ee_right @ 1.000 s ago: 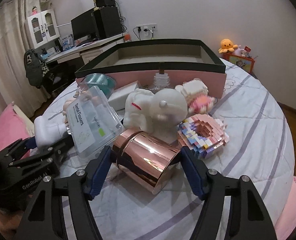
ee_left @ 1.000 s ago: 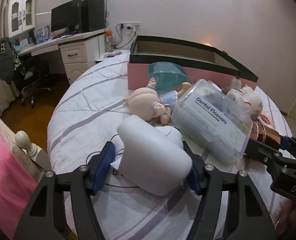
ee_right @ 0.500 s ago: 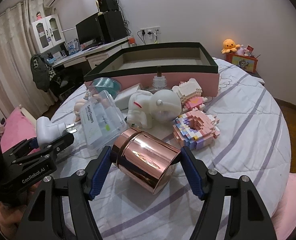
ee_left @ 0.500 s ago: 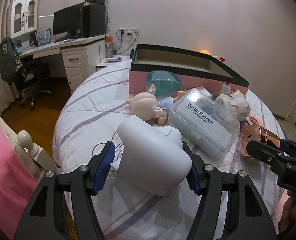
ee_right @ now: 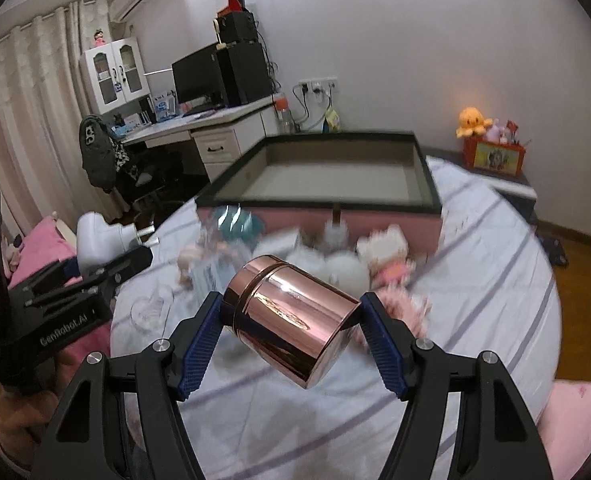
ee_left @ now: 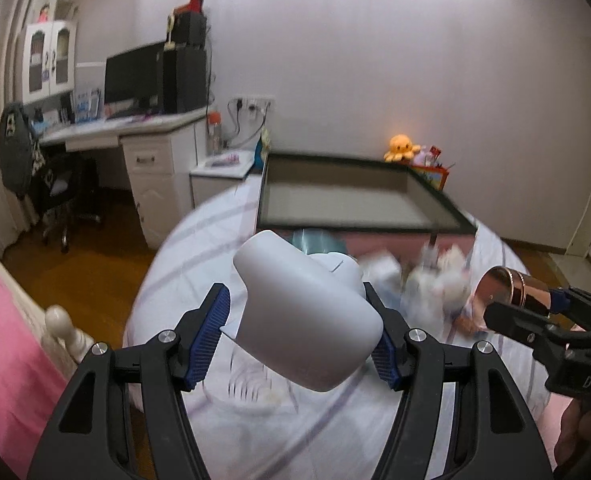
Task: Organize rigid objects
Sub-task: 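Carry both held items into the box tray and open both tools, then withdraw both tools from the box tray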
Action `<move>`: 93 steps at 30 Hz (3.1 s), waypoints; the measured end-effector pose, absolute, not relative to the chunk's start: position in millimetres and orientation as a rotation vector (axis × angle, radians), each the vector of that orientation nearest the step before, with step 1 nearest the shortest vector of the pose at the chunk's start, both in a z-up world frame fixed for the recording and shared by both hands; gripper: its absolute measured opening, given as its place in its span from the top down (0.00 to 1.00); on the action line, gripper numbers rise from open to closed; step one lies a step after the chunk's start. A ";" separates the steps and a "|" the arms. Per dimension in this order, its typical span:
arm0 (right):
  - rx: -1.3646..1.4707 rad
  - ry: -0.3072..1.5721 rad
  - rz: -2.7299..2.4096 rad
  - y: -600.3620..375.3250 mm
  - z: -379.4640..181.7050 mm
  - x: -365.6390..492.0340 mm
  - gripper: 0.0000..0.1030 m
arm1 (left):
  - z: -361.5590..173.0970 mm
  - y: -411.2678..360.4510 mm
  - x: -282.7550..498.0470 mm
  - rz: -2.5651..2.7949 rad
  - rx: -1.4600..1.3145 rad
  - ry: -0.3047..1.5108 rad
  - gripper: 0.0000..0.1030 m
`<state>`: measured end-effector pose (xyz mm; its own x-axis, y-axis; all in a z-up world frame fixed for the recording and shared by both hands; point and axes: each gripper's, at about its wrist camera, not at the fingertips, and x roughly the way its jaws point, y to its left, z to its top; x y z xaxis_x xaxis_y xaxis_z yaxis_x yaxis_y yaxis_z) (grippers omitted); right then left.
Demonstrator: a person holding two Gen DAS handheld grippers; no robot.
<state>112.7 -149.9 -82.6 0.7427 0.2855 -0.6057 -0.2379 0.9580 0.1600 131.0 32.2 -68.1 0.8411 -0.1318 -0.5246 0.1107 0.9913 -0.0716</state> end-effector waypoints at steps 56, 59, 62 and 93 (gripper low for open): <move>0.259 0.635 0.280 -195.7 -24.4 213.1 0.00 | -2.3 14.5 209.5 -0.066 0.000 0.484 0.00; 0.240 0.604 0.261 -191.2 -13.8 195.2 0.00 | 2.2 19.2 187.4 -0.066 -0.013 0.465 0.00; 0.203 0.560 0.235 -184.7 -3.6 177.2 0.00 | 5.0 21.2 168.3 -0.054 -0.013 0.447 0.00; 0.059 0.425 0.042 -158.2 -2.3 66.9 0.00 | -11.8 25.9 74.9 -0.019 -0.068 0.442 0.00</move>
